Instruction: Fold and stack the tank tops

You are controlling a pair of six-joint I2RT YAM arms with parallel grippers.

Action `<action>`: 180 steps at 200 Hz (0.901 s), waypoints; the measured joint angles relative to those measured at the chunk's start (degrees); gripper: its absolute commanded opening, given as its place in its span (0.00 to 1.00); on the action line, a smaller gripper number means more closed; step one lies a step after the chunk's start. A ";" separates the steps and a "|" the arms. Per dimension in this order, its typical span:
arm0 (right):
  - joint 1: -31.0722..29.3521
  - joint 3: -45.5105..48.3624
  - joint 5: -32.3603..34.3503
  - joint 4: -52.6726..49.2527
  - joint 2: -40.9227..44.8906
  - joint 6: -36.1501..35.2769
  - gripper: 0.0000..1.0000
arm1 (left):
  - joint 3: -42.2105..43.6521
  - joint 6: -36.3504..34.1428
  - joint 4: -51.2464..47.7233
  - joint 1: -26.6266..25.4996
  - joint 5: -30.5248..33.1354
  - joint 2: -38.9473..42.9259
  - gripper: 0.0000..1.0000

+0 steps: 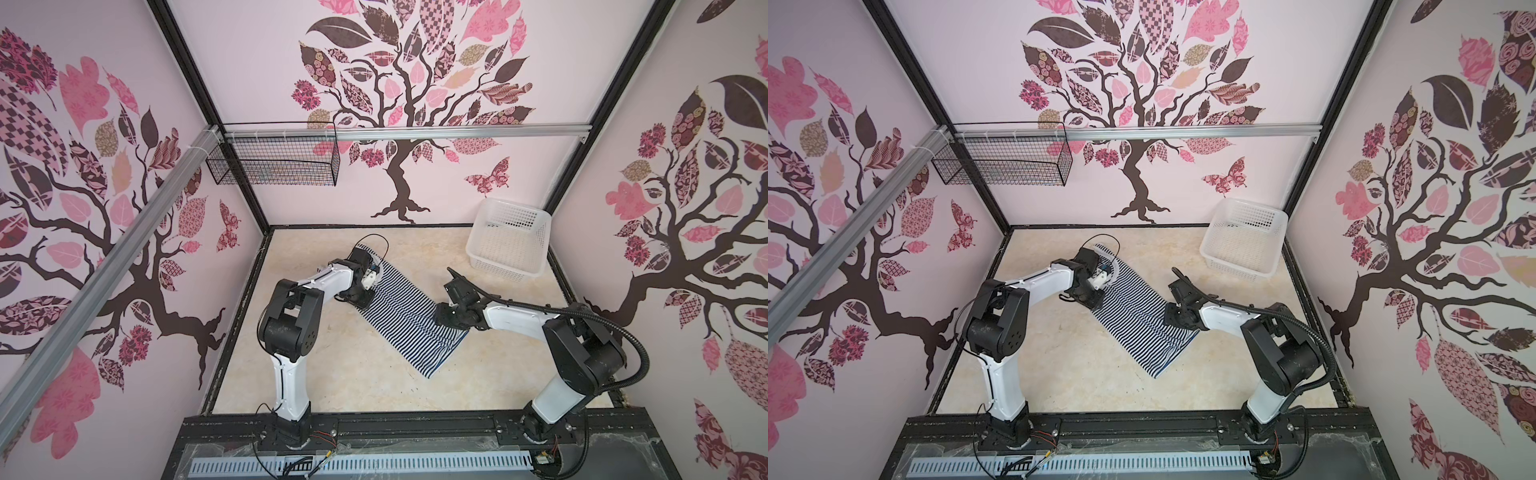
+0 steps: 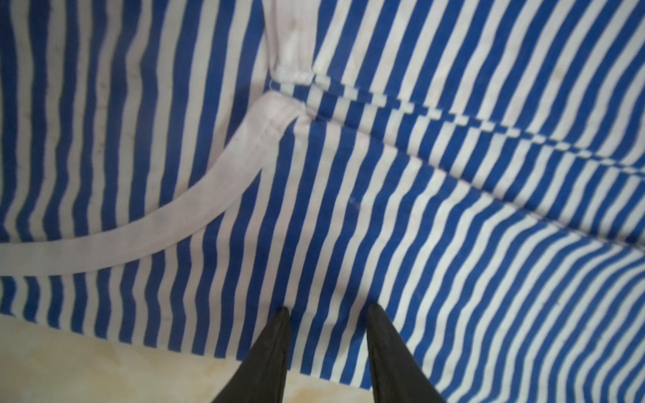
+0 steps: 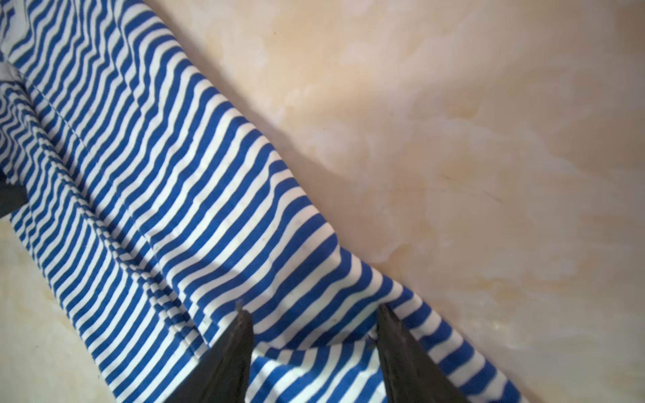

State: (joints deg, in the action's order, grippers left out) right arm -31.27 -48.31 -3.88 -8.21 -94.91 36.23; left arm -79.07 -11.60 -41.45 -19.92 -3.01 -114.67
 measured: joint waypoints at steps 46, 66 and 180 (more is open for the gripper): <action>-2.93 4.28 -0.33 3.50 3.04 3.63 0.59 | -12.22 -0.55 -3.58 0.02 1.81 -7.85 0.40; -4.13 6.58 -1.18 4.39 5.09 6.03 0.59 | -20.31 -0.66 -5.40 0.02 2.75 -12.83 0.40; -21.22 3.10 -1.70 4.81 1.88 16.61 0.60 | -32.83 0.02 -8.37 1.25 3.80 -20.17 0.40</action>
State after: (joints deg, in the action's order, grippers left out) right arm -52.49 -45.21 -5.58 -3.40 -93.03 52.84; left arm -111.90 -11.57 -49.82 -18.68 0.80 -134.85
